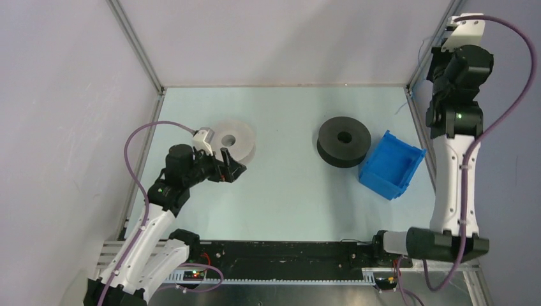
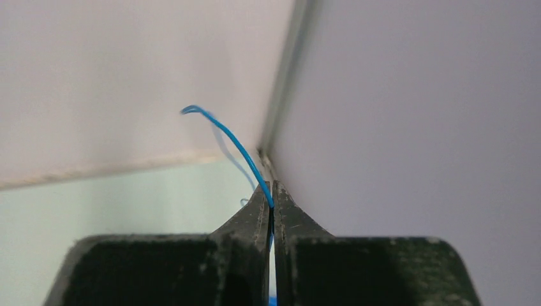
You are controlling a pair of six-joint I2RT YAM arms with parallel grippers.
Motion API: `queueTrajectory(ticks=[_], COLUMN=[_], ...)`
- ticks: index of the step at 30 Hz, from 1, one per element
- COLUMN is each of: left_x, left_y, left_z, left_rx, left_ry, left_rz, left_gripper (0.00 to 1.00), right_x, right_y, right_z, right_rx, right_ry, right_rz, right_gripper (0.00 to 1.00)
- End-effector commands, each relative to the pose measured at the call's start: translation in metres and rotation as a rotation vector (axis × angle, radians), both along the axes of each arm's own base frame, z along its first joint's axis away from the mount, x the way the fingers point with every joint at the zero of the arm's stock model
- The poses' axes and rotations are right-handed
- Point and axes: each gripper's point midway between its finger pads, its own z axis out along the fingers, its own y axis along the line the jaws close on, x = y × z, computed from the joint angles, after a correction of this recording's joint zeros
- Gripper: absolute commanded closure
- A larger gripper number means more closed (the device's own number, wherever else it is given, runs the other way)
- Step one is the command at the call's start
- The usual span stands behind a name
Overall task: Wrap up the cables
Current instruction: Pick up the cable at the center of the board.
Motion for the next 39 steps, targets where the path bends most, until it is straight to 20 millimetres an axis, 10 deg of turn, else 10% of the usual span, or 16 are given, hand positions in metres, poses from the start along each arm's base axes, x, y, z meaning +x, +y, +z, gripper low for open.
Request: queueTrajectory(ticks=[1,9,15,25,39], left_x=[0.004,0.007,0.007,0.012,0.074], left_y=[0.001,0.008,0.004,-0.01,-0.108], left_z=[0.019,0.015,0.012,0.017,0.028], left_rx=[-0.004,-0.002,-0.008,-0.084,-0.043], left_ry=[-0.053,-0.046,-0.023,0.031,0.099], left_rz=[-0.012,0.024,0.009,0.01,-0.11], left_gripper=[0.02,0.02,0.03,0.13,0.2], right_x=[-0.03,-0.068,-0.079,-0.125,-0.21], right_y=[0.064,0.177,0.235,0.34,0.34], right_z=[0.088,0.14,0.076,-0.124,-0.18], right_rx=[-0.047,0.077,0.243,0.469,0.485], right_ry=[-0.237,-0.43,-0.339,0.167,0.282], right_rz=[0.226,0.68,0.865,1.053,1.173], right_gripper=[1.0,1.0,1.0,1.0,1.0])
